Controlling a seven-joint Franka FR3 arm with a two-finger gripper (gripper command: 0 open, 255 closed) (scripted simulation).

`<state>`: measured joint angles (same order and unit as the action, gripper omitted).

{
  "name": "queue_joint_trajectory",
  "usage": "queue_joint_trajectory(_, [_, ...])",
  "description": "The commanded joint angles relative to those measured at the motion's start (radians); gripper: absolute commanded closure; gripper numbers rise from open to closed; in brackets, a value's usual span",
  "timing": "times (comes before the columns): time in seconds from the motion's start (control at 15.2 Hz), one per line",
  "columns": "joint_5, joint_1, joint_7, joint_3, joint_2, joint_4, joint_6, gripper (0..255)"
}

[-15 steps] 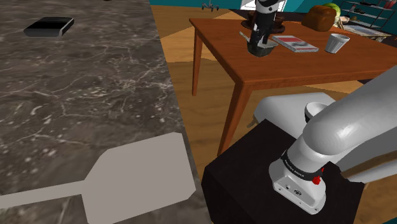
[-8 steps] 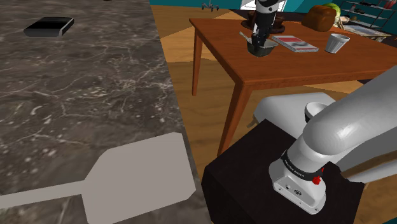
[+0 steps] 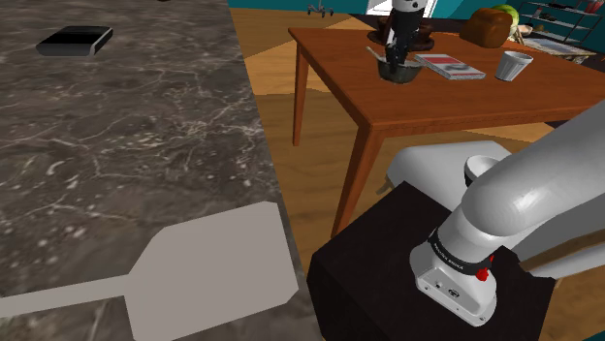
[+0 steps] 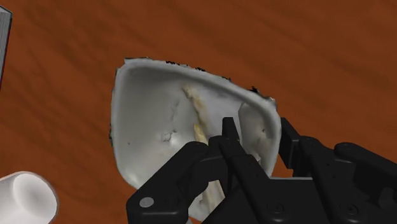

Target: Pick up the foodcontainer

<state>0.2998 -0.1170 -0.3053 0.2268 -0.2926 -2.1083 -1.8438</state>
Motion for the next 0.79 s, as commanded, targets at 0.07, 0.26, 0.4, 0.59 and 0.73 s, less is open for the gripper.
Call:
queue_joint_trajectory(0.07, [-0.004, 0.001, -0.01, -0.003, -0.001, 0.043, 0.042, 255])
queue_joint_trajectory(0.26, [-0.007, 0.003, -0.018, -0.005, 0.0, 0.084, 0.081, 255])
queue_joint_trajectory(0.4, [-0.009, 0.003, -0.024, -0.007, 0.002, 0.112, 0.107, 255])
queue_joint_trajectory(0.59, [-0.013, 0.004, -0.033, -0.009, 0.006, 0.156, 0.146, 255])
queue_joint_trajectory(0.73, [-0.013, 0.004, -0.033, -0.009, 0.006, 0.158, 0.148, 255])
